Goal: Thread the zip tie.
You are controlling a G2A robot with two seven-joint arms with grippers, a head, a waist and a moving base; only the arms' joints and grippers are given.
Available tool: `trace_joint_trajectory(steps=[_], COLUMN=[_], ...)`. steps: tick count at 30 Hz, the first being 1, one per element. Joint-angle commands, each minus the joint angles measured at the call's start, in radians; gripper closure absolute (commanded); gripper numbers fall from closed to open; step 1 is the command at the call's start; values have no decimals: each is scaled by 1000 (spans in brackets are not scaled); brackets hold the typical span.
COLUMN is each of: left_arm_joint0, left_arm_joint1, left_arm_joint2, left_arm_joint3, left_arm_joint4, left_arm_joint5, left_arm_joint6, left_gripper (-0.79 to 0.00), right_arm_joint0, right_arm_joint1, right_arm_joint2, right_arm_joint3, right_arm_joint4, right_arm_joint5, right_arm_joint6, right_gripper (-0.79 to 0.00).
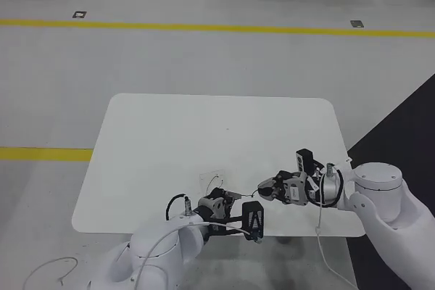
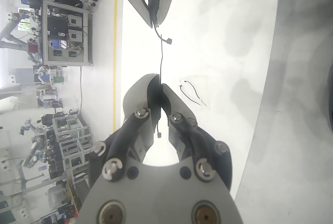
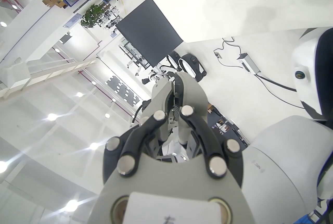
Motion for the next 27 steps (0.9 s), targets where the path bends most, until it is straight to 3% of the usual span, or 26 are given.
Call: trace_joint_trajectory(steps=[1, 27], left_arm_joint0=[3, 21], left_arm_joint1=[-3, -17], left_arm_joint2=[-4, -24], left_arm_joint3=[0, 4], left_arm_joint4=[1, -7], left_arm_joint5=[-5, -6], left_arm_joint6=[-1, -8], left_gripper=[0, 0], right_arm_joint0=[1, 0], right_arm_joint1=[1, 5], right_arm_joint2=[2, 4], right_arm_joint3=[1, -3], right_arm_joint4=[2, 7], right_arm_joint5=[-2, 5], right_arm_joint6=[0, 13], right_gripper=[0, 0])
